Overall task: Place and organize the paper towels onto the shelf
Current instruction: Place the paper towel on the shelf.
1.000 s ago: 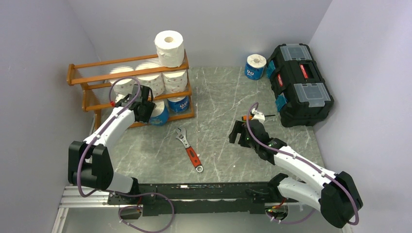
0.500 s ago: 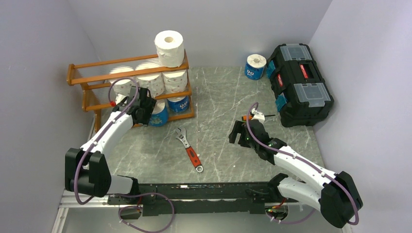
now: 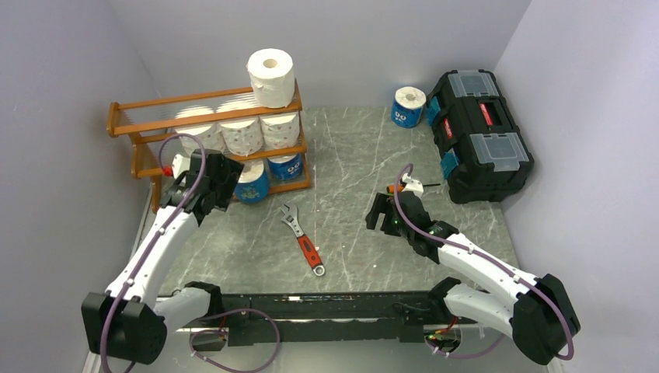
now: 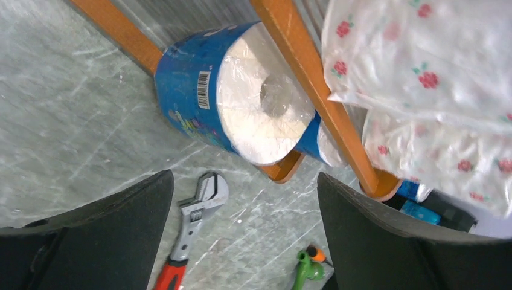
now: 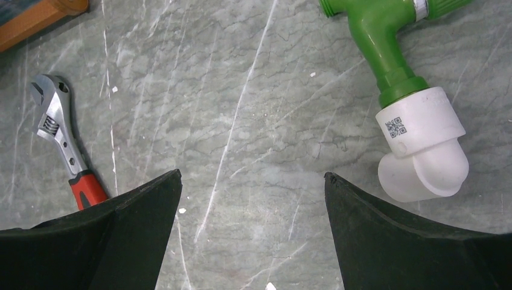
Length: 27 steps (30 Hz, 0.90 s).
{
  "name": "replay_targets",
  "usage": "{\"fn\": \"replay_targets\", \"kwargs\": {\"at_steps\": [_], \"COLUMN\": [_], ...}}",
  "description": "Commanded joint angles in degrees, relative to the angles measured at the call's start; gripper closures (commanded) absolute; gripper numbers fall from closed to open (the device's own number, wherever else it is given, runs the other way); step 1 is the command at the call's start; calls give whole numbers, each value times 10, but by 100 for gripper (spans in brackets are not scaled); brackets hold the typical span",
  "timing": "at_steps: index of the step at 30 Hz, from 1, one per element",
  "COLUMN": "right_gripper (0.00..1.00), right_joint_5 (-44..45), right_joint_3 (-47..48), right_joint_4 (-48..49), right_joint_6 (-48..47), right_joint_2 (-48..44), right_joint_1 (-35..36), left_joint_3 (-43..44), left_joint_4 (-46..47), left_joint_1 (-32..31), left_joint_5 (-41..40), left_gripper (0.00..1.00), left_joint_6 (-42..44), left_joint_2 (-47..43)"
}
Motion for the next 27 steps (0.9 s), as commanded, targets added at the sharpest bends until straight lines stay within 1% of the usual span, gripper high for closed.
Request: {"fn": "replay_targets", "kwargs": {"at_steps": [1,2,5,8,11,14,16,18,22,25,27], "right_gripper": [10,10,10,11,11,11,11,11,11,11,11], "right_joint_5": [-6,-7,-8,-9,-11,-8,-5,-7,-10,-16,-14], "right_joint_3": [15,14,13,12,12,7,2,-2,2,2,2], "right_joint_4": [33,33,34,35,35,37,42,50,54,54,51], "right_joint_6": [-6,-8,-11,-11,-11,-12,-13,-13,-15,-14,-13], "right_joint_2": [0,0,0,1,0,-4,-12,-18,-15,-9,-11], "right_joint_1": [-3,-2,-3,-2,-2,-2,-2,-2,-2,-2,-2], "left_joint_3": [-18,-25,-57,-112,-146,-162,-176,-181,-182,-183,-178], "left_joint_4": [-1,10,40,90,124,139,180,198,214,257,262], "left_joint_1": [2,2,2,3,3,3,2,2,2,1,-2], "left_joint_5": [-2,1,6,29,53,61,90,115,90,119,110], "left_gripper": [4,1,1,1,1,1,1,1,1,1,1], "left_joint_6": [121,156,229,268,301,335,368,398,434,475,476], "left_joint_2": [-48,-56,-77,-105,-123,-128,-128,-121,-113,-114,-107]}}
